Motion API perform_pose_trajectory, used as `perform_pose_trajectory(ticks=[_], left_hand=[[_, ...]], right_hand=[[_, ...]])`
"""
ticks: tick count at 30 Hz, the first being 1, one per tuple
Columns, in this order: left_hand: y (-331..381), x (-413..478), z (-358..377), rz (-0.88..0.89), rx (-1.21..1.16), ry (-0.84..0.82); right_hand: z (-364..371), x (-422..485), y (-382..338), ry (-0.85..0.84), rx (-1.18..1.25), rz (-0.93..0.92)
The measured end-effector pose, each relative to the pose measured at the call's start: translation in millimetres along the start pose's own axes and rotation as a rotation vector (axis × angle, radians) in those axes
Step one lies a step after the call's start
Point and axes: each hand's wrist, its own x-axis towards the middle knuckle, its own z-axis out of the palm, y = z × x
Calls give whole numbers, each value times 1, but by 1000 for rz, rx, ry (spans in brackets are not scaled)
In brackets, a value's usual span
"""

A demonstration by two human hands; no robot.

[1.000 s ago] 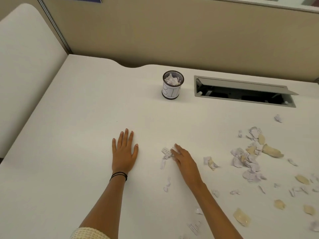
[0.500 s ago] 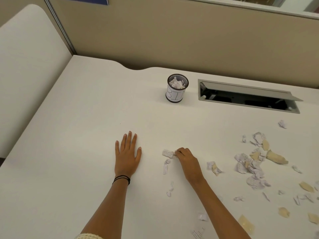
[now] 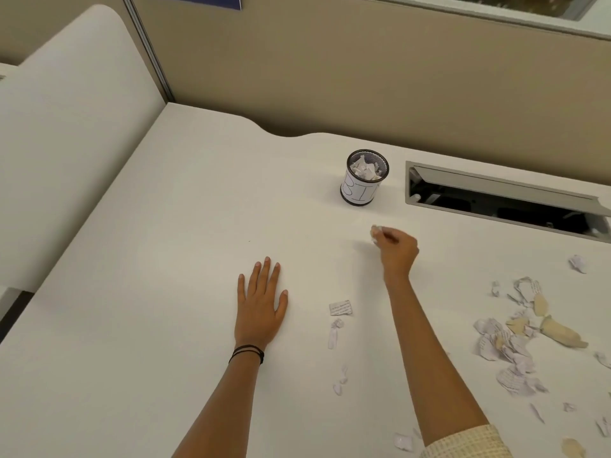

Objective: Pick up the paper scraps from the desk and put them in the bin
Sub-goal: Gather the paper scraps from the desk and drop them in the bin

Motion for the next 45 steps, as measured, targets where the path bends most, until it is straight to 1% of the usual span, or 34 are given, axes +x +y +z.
perform_pose_trajectory(ticks=[3, 5, 7, 10, 12, 15, 17, 18, 20, 22, 27, 30, 36, 38, 42, 45], left_hand=[[0, 1, -1, -4, 0, 0], [0, 1, 0, -5, -2, -3], [0, 1, -1, -6, -5, -8], [-1, 0, -1, -9, -6, -12], [-1, 0, -1, -8, -7, -11], [-1, 0, -1, -10, -8, -11], [-1, 0, -1, -9, -4, -9], [-1, 1, 0, -9, -3, -9], [-2, 0, 0, -8, 3, -10], [-2, 0, 1, -7, 12, -8], [-1, -1, 1, -10, 12, -12], [0, 0, 1, -7, 13, -14], [-2, -1, 1, -4, 8, -4], [-1, 0, 1, -3, 11, 0], [-2, -1, 1, -1, 11, -1], [-1, -1, 1, -5, 9, -1]], right_hand=[[16, 36, -35, 14, 183, 21], [27, 56, -54, 7, 242, 0], [37, 75, -65, 17, 195, -41], [46, 95, -65, 27, -37, -169], [47, 97, -63, -19, -161, -254], [39, 83, -68, -63, -217, -323], [30, 69, -67, -54, -195, -377], [25, 59, -63, -69, -164, -370], [13, 37, -45, -149, -149, -317], [0, 14, -19, -291, -223, -265], [-27, -42, 32, -686, -514, -282], [-34, -76, 37, -837, -756, -331], [-34, -117, 28, -897, -995, -362], [-31, -125, 27, -911, -1040, -379], [-30, -135, 20, -960, -1077, -380], [-35, -136, 19, -972, -1026, -360]])
